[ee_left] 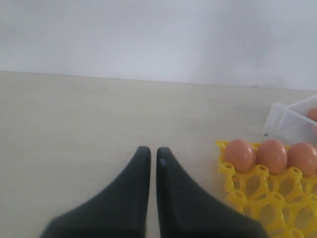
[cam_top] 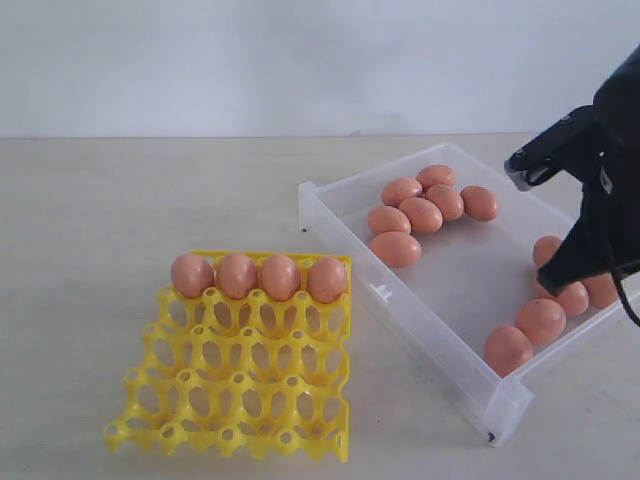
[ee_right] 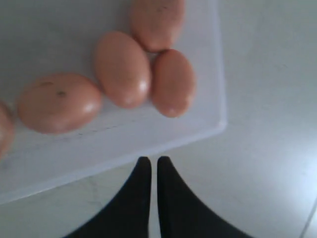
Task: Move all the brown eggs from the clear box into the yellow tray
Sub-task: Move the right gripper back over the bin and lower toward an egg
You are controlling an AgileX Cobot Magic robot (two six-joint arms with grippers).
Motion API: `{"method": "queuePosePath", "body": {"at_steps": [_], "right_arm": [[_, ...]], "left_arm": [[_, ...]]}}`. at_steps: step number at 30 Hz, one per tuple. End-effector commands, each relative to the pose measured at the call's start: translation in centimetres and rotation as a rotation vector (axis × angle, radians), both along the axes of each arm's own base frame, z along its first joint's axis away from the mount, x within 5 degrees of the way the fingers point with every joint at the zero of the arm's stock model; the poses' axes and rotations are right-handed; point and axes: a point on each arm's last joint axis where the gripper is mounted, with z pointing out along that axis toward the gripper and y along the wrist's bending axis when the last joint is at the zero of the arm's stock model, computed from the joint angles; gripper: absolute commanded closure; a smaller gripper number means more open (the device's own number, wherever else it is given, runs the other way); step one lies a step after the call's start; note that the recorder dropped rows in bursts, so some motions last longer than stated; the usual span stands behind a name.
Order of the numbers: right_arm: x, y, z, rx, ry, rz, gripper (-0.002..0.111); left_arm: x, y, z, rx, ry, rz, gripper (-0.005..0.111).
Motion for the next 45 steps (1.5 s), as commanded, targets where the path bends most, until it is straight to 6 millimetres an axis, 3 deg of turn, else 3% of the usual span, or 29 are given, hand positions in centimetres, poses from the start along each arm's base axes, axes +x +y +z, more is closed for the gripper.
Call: {"method": "queuePosePath", "body": {"at_steps": [1, 5, 10, 12, 17, 27, 45], "right_arm": [[0.9, 1.2, 2.8, 0.129, 0.023, 0.051, 0.108], [3.5, 1.7, 3.7, 0.126, 0.01, 0.067, 0.105], [5.1, 2.6, 2.0, 0.142, 0.172, 0.118, 0.074], [5.4, 2.7, 1.4, 0.147, 0.185, 0.116, 0.07], [6.0, 2.5, 0.6, 0.11, 0.168, 0.093, 0.07], [7.4, 2.2, -3.6, 0.027, 0.239, 0.073, 0.07], [8.7, 1.4, -7.7, -0.034, 0.248, 0.007, 0.07]], "left_arm": [[0.0, 0.0, -0.1, -0.011, -0.004, -0.001, 0.103], [0.0, 0.0, -0.1, -0.011, -0.004, -0.001, 0.103], [0.0, 0.0, -0.1, -0.011, -0.004, -0.001, 0.103], [0.0, 0.0, -0.1, -0.011, -0.004, -0.001, 0.103], [0.0, 0.0, -0.1, -0.011, -0.004, -0.001, 0.103], [0.0, 0.0, -0.1, -0.011, -0.004, -0.001, 0.103], [0.0, 0.0, -0.1, -0.011, -0.004, -0.001, 0.103]]}}
